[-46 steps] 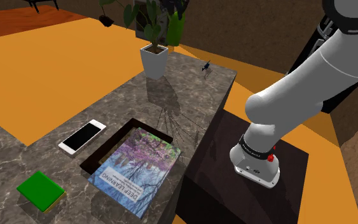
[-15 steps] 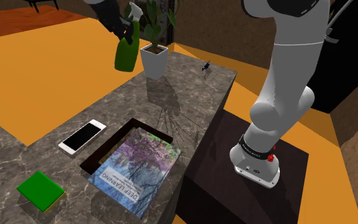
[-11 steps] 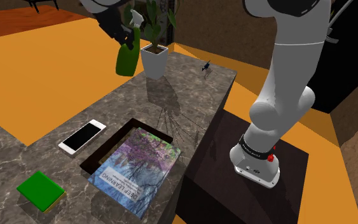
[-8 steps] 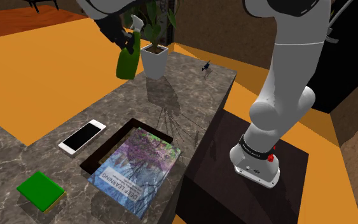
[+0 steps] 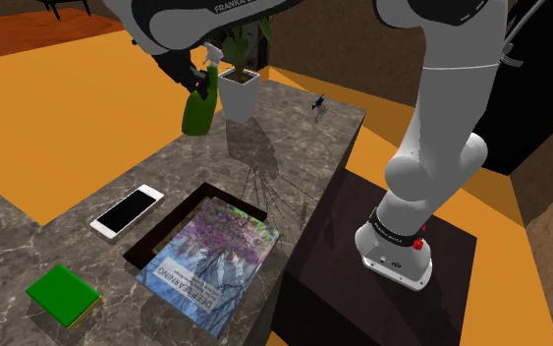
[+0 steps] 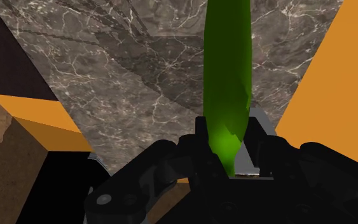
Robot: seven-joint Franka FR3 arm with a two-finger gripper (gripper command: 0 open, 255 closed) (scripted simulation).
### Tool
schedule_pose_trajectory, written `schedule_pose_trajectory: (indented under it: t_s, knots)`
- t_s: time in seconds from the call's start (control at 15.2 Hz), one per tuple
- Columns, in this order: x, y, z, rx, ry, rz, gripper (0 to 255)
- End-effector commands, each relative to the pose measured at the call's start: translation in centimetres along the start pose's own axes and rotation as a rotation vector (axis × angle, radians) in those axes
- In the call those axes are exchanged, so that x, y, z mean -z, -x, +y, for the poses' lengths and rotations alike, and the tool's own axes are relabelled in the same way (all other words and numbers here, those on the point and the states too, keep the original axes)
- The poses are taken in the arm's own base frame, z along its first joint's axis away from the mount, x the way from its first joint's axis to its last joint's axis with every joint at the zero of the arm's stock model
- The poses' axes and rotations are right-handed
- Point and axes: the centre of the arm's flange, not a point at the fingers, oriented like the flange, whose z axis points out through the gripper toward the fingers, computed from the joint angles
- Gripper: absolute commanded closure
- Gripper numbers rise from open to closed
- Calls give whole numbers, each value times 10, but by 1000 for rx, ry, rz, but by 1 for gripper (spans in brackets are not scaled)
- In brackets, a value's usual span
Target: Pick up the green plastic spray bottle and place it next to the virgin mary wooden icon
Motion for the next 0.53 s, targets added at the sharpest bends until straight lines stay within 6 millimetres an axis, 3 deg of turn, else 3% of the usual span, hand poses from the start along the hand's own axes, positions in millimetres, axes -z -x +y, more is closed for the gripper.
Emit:
schedule_pose_trajectory:
  t_s: [0.0, 0.46]
  knots:
    - [-9, 4, 0, 0, -1, 0, 255]
    - [-41, 23, 1, 0, -1, 0, 255]
